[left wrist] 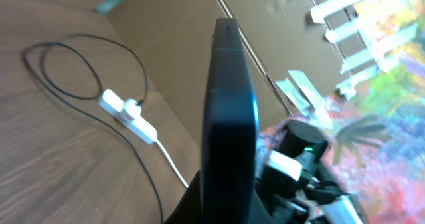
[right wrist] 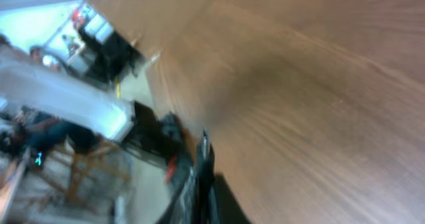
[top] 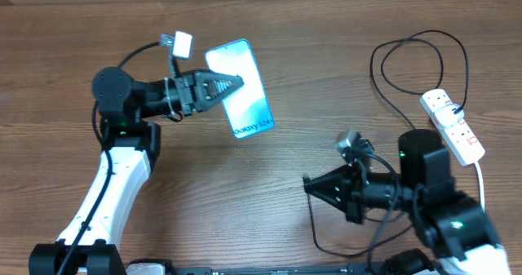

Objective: Plug charger to phone and switch on socket

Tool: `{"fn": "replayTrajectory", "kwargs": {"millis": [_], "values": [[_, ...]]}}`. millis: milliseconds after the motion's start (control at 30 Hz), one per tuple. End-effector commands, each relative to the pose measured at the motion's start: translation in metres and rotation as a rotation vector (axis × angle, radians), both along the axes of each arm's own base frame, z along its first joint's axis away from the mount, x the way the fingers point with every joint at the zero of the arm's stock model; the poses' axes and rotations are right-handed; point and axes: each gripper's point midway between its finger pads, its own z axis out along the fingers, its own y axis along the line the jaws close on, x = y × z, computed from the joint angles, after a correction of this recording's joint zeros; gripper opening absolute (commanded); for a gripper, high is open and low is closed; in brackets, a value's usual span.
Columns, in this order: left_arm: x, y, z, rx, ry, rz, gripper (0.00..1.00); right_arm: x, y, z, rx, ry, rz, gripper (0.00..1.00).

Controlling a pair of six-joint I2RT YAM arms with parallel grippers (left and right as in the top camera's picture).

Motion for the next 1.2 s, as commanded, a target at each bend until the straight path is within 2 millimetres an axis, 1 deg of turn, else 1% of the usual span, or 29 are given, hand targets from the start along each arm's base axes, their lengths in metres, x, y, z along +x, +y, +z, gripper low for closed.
{"fn": "replayTrajectory", "kwargs": {"millis": [0, 133, 300, 400, 500, 567, 700, 900, 1033, 1167], "values": [[-0.003, -0.018, 0.0, -0.002, -0.021, -0.032, 0.04, 0.002, 0.012, -0.024, 0.127, 0.183, 0.013, 0.04], [-0.005, -0.026, -0.007, 0.002, 0.027, -0.058, 0.04, 0.012, 0.019, -0.028, 0.174, 0.191, 0.041, 0.04], [-0.008, -0.033, -0.019, 0.019, 0.078, -0.08, 0.04, 0.019, 0.025, -0.026, 0.204, 0.167, 0.087, 0.04], [-0.011, -0.037, -0.024, 0.026, 0.086, -0.099, 0.04, 0.023, 0.027, -0.031, 0.199, 0.187, 0.084, 0.04], [-0.014, -0.044, -0.024, 0.032, 0.039, -0.112, 0.04, 0.022, 0.031, -0.032, 0.198, 0.184, 0.104, 0.04], [-0.016, -0.048, -0.024, 0.034, 0.019, -0.114, 0.04, 0.015, 0.04, -0.025, 0.208, 0.144, 0.15, 0.04], [-0.016, -0.048, -0.024, 0.034, 0.019, -0.115, 0.04, 0.016, 0.045, -0.016, 0.219, 0.128, 0.158, 0.04], [-0.021, -0.048, -0.024, 0.035, 0.02, -0.145, 0.04, 0.024, 0.047, -0.024, 0.202, 0.144, 0.132, 0.04], [-0.025, -0.048, -0.024, 0.036, 0.02, -0.172, 0.04, 0.029, 0.047, -0.025, 0.195, 0.127, 0.107, 0.04], [-0.027, -0.048, -0.026, 0.038, 0.035, -0.179, 0.04, 0.033, 0.047, -0.02, 0.206, 0.087, 0.104, 0.04]]}}
